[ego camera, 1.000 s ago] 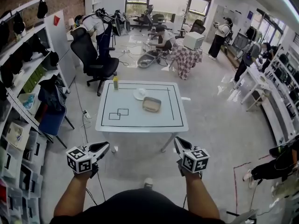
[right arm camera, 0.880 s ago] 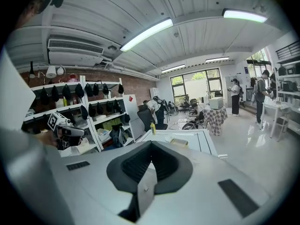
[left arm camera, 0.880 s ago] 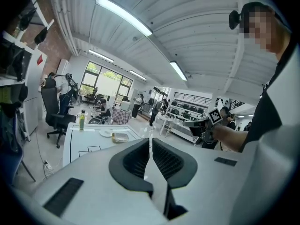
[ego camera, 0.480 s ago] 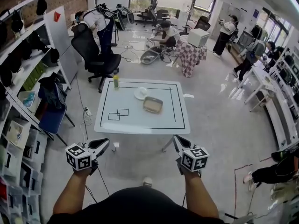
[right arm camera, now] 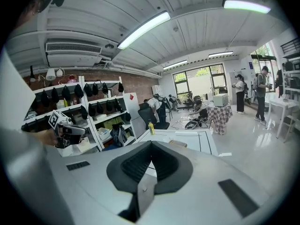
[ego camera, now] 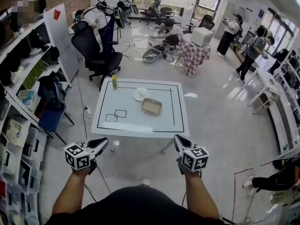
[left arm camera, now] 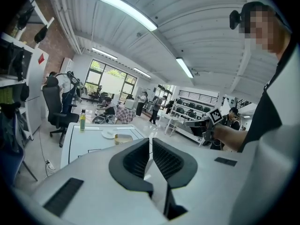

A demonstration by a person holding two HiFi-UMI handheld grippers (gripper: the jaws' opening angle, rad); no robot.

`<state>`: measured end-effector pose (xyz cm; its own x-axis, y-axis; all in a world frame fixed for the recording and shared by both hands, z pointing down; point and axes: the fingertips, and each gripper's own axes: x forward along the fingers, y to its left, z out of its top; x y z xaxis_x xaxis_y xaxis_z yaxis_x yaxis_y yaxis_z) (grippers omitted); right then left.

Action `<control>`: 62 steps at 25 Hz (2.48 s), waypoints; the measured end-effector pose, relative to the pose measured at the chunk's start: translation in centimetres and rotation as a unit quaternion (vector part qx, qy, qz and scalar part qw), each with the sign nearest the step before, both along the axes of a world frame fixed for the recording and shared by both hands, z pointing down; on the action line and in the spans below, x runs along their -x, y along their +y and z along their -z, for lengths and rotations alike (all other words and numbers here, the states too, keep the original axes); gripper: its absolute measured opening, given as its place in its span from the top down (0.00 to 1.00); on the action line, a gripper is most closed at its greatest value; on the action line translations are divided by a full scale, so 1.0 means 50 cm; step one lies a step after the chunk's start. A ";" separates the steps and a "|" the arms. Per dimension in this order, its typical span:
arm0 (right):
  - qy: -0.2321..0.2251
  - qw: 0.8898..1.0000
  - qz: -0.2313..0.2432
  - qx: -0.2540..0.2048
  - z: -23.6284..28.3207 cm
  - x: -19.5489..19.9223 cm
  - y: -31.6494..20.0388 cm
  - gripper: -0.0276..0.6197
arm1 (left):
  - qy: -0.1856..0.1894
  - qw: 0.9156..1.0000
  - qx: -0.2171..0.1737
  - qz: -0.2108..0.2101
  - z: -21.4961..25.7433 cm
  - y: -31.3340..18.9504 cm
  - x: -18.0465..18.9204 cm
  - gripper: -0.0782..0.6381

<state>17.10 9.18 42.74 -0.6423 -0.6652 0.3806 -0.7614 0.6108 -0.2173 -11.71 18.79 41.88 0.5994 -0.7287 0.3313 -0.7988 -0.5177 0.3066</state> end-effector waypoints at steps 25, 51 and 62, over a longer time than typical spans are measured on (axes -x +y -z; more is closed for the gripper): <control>0.010 0.999 0.033 -0.004 -0.009 -0.134 -0.210 0.94 | -0.006 1.000 -0.015 0.002 0.010 -0.204 -0.178 0.84; 0.022 0.999 0.040 0.004 -0.039 -0.099 -0.283 0.94 | 0.007 1.000 -0.017 0.010 -0.001 -0.286 -0.143 0.84; 0.021 0.999 0.030 0.008 -0.055 -0.039 -0.365 0.94 | 0.007 1.000 -0.014 -0.006 -0.007 -0.384 -0.095 0.84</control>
